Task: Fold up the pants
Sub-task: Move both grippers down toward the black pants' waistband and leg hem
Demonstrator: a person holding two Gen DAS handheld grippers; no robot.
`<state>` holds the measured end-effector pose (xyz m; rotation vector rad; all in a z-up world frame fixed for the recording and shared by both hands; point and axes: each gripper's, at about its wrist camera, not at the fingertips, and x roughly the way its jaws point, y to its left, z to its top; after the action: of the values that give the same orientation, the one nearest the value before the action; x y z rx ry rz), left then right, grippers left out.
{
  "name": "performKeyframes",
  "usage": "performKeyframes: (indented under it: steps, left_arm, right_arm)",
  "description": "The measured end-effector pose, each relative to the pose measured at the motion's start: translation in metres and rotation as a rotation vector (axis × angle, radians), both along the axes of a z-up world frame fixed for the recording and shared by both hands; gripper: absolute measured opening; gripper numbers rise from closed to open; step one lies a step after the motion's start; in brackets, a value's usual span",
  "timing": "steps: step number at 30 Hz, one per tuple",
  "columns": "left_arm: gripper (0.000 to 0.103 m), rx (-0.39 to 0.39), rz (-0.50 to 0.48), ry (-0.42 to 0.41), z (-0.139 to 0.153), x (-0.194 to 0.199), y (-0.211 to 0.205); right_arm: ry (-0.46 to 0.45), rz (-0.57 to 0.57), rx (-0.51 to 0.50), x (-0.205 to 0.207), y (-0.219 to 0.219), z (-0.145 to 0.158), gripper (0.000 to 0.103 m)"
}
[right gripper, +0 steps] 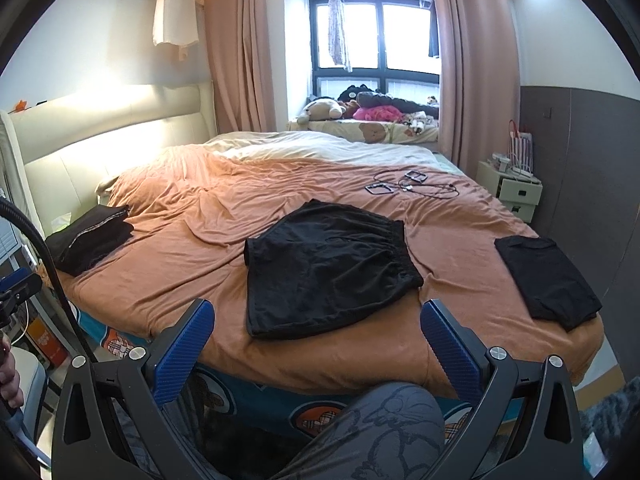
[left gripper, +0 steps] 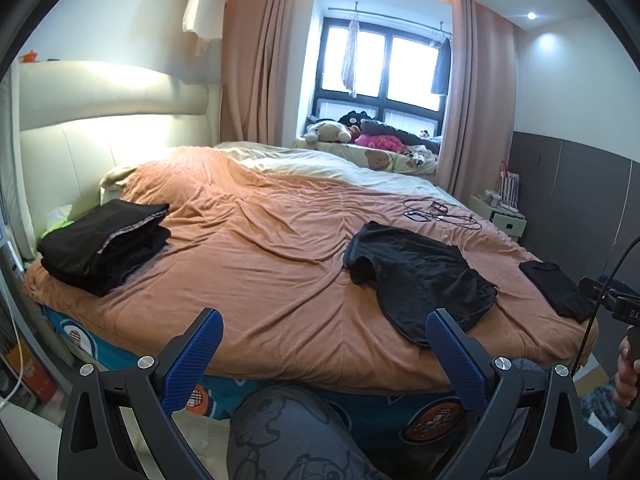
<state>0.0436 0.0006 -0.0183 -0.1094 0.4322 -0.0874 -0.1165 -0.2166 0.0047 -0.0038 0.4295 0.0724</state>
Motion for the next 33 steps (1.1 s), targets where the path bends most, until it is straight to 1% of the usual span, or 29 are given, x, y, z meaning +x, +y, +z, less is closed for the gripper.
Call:
performKeyframes:
  steps: [4,7,8,9,12,20,22,24,28,31,33]
  left_arm:
    - [0.102,-0.023,-0.022,0.048,-0.009,0.024,-0.007]
    - [0.100,-0.053,-0.034,0.082,-0.017,0.042,-0.013]
    - [0.099,-0.059,-0.040,0.095,-0.020,0.048,-0.016]
    - [0.098,-0.064,-0.046,0.110,-0.023,0.054,-0.021]
    - [0.093,-0.084,-0.071,0.158,-0.031,0.072,-0.032]
    - [0.086,-0.136,-0.126,0.253,-0.051,0.113,-0.062]
    - [0.081,-0.150,-0.137,0.285,-0.057,0.124,-0.070]
    - [0.078,-0.167,-0.148,0.314,-0.062,0.133,-0.076]
    - [0.069,-0.207,-0.159,0.377,-0.074,0.152,-0.089]
    - [0.065,-0.227,-0.161,0.409,-0.083,0.164,-0.098]
    - [0.063,-0.237,-0.159,0.427,-0.088,0.170,-0.103]
  right_arm:
    - [0.024,-0.008,0.022,0.015,-0.012,-0.002,0.103]
    - [0.042,-0.015,0.036,0.026,-0.019,-0.003,0.103]
    - [0.048,-0.017,0.043,0.029,-0.023,-0.005,0.102]
    - [0.058,-0.020,0.051,0.034,-0.027,-0.007,0.098]
    - [0.094,-0.029,0.082,0.049,-0.040,-0.013,0.094]
    - [0.146,-0.035,0.131,0.078,-0.064,-0.020,0.089]
    - [0.157,-0.038,0.147,0.083,-0.071,-0.023,0.088]
    - [0.167,-0.039,0.162,0.088,-0.076,-0.026,0.085]
    - [0.192,-0.040,0.195,0.099,-0.088,-0.032,0.080]
    - [0.203,-0.042,0.213,0.105,-0.097,-0.037,0.079]
    - [0.212,-0.042,0.224,0.110,-0.102,-0.040,0.076]
